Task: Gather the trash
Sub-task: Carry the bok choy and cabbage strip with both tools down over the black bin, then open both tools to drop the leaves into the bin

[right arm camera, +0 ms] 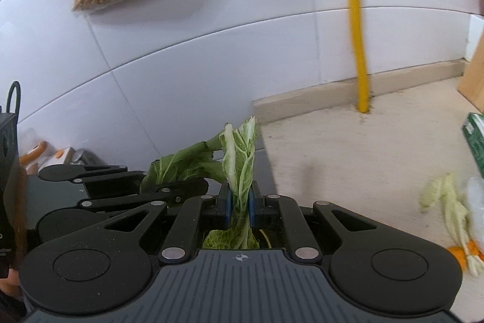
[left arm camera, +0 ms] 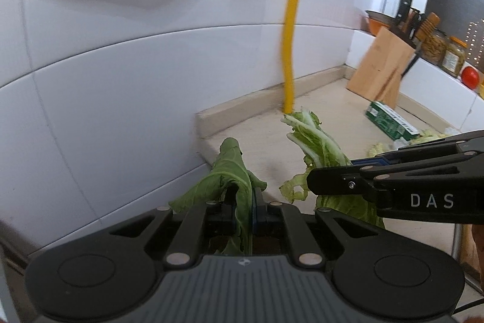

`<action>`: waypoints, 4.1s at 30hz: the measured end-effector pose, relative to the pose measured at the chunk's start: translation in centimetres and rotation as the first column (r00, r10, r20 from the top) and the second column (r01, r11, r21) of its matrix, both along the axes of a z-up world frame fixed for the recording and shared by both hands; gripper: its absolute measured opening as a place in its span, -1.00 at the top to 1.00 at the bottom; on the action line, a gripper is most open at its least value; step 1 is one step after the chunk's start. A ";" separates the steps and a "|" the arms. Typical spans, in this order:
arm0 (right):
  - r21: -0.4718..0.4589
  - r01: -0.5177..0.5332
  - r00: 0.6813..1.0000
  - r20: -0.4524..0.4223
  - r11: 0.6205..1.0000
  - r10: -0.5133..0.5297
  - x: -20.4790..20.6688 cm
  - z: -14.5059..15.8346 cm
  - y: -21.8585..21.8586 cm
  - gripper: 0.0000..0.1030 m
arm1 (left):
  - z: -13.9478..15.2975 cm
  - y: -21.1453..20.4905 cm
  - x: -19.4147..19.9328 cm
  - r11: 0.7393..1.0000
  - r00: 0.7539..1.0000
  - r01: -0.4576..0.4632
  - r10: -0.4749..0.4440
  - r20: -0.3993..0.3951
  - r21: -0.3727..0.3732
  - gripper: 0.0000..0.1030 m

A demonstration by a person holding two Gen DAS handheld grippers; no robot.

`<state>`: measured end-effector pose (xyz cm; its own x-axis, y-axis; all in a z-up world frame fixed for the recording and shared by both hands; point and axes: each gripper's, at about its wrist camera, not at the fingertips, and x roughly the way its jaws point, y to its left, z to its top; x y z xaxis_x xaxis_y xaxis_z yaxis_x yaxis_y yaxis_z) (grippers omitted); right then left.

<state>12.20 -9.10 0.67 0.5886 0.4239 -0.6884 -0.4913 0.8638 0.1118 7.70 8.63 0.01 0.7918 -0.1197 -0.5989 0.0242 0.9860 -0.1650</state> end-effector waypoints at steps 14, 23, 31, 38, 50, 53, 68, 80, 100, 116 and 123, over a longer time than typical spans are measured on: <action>-0.008 -0.075 0.997 -0.037 0.997 0.075 0.7 -1.5 5.8 0.72 | -1.3 4.7 -0.9 0.997 0.997 -0.078 0.077 -0.023 -0.016 0.90; -0.020 -0.091 0.995 -0.042 0.996 0.090 0.9 -2.0 7.8 0.72 | -1.9 6.1 -0.9 0.995 0.995 -0.094 0.093 -0.030 -0.034 0.90; -0.032 -0.087 0.995 -0.044 0.996 0.086 1.0 -2.3 8.4 0.72 | -2.4 6.5 -0.8 0.994 0.995 -0.096 0.095 -0.031 -0.047 0.89; -0.053 -0.080 0.995 -0.056 0.995 0.077 1.2 -3.0 8.7 0.72 | -2.9 6.6 -0.6 0.994 0.996 -0.090 0.088 -0.035 -0.059 0.89; -0.090 -0.059 0.995 -0.087 0.994 0.051 2.0 -5.5 8.9 0.72 | -5.6 8.6 -0.1 0.986 0.986 -0.141 0.132 -0.100 -0.093 0.89; -0.092 -0.055 0.994 -0.099 0.994 0.045 2.2 -6.1 9.1 0.72 | -6.5 8.7 0.4 0.986 0.981 -0.146 0.135 -0.139 -0.078 0.89; -0.089 -0.007 0.984 -0.179 0.996 -0.009 3.9 -9.8 9.3 0.72 | -8.3 9.3 1.6 0.983 0.961 -0.163 0.140 -0.237 -0.081 0.89; -0.087 0.016 0.977 -0.212 0.996 -0.035 4.7 -11.7 9.4 0.72 | -9.2 8.8 2.2 0.988 0.948 -0.151 0.132 -0.288 -0.044 0.89; -0.116 0.041 0.957 -0.280 0.992 -0.072 6.6 -14.4 10.2 0.71 | -10.0 8.7 2.7 0.988 0.932 -0.153 0.136 -0.335 -0.023 0.89; -0.113 0.075 0.946 -0.305 0.991 -0.107 7.5 -14.9 9.8 0.44 | -10.2 8.8 3.1 0.987 0.924 -0.163 0.148 -0.352 -0.013 0.29; -0.121 0.071 0.948 -0.301 0.990 -0.105 7.0 -14.6 9.7 0.44 | -10.2 8.8 3.2 0.987 0.922 -0.162 0.147 -0.358 -0.014 0.26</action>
